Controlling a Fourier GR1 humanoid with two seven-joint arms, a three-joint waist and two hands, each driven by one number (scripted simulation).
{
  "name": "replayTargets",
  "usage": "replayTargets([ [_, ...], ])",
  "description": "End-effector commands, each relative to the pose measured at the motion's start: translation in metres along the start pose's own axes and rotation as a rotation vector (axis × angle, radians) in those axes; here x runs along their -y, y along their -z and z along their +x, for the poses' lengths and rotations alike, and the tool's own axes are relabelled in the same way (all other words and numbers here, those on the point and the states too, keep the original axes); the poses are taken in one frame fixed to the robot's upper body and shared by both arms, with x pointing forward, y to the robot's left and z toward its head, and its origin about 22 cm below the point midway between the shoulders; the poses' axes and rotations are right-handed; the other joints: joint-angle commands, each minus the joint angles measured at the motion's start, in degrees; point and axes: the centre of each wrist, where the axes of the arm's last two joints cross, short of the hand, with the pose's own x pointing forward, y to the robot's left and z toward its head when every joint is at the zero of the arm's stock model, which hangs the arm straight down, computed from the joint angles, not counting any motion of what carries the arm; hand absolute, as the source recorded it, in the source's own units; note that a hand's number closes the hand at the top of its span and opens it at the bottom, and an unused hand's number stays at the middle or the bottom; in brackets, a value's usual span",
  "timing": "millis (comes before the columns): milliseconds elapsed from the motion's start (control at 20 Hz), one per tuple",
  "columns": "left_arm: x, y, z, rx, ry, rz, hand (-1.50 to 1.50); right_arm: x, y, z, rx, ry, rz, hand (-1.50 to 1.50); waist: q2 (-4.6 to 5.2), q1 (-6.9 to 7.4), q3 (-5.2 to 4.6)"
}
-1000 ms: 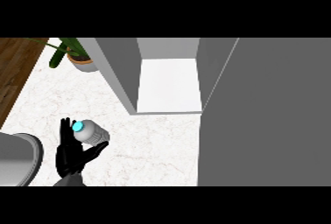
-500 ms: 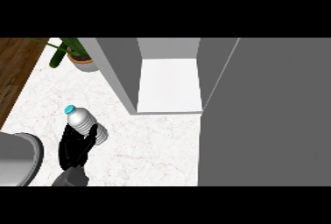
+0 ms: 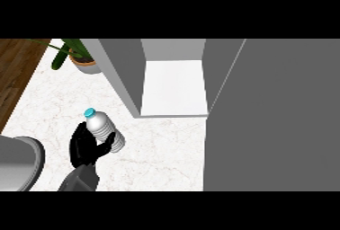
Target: Pick up the bottled water, place it into the cabinet and close the cabinet
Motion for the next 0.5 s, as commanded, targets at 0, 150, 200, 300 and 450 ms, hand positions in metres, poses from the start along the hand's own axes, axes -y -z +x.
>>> replayTargets([
  [0,0.01,-0.012,-0.009,0.013,-0.002,-0.161,1.5,-0.004,0.012,0.027,0.077,-0.003,0.039,-1.5,0.02,0.24,0.0],
  [150,0.022,0.003,-0.003,0.009,0.001,-0.259,1.5,-0.004,0.015,0.029,0.074,0.006,0.05,-1.5,0.04,0.23,0.0],
  [200,0.007,-0.004,0.002,0.003,-0.013,-0.275,1.5,-0.005,0.013,0.028,0.08,0.005,0.015,-1.5,-0.14,0.69,0.05],
  [300,0.008,-0.012,0.003,0.041,-0.026,-0.299,1.5,0.004,0.009,0.018,0.073,-0.003,0.018,-1.5,-0.23,0.91,0.09],
  [450,0.044,-0.003,0.006,0.02,-0.038,-0.353,1.5,-0.009,0.02,0.036,0.097,-0.007,0.012,-1.5,-0.25,1.49,0.09],
])
